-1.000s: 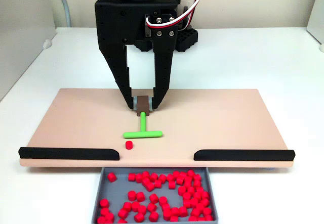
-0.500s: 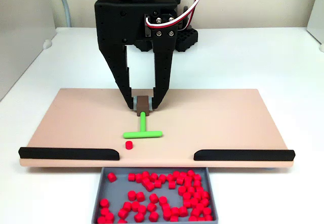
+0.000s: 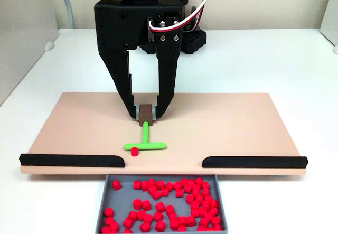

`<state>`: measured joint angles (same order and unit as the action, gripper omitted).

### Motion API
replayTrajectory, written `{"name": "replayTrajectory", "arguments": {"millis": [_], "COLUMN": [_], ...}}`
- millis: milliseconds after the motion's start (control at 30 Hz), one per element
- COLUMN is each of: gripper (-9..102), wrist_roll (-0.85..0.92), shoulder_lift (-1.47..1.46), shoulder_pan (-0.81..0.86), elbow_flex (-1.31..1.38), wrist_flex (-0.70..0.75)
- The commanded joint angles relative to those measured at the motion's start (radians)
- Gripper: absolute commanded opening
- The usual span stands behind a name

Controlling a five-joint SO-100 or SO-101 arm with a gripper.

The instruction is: Push granules from bottom to the grey container

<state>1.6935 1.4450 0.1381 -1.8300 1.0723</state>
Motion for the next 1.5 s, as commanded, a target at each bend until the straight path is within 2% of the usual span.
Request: {"name": "replayTrajectory", "arguments": {"millis": [0,1467], "gripper": [-1,-1], "wrist_roll": [-0.018,-0.074], "shoulder_lift": [-0.044,-0.141], "shoulder_pan": [-0.020,-0.109], "elbow_flex": [0.006,0.156], "wrist_flex": [-0.006,-0.006]}}
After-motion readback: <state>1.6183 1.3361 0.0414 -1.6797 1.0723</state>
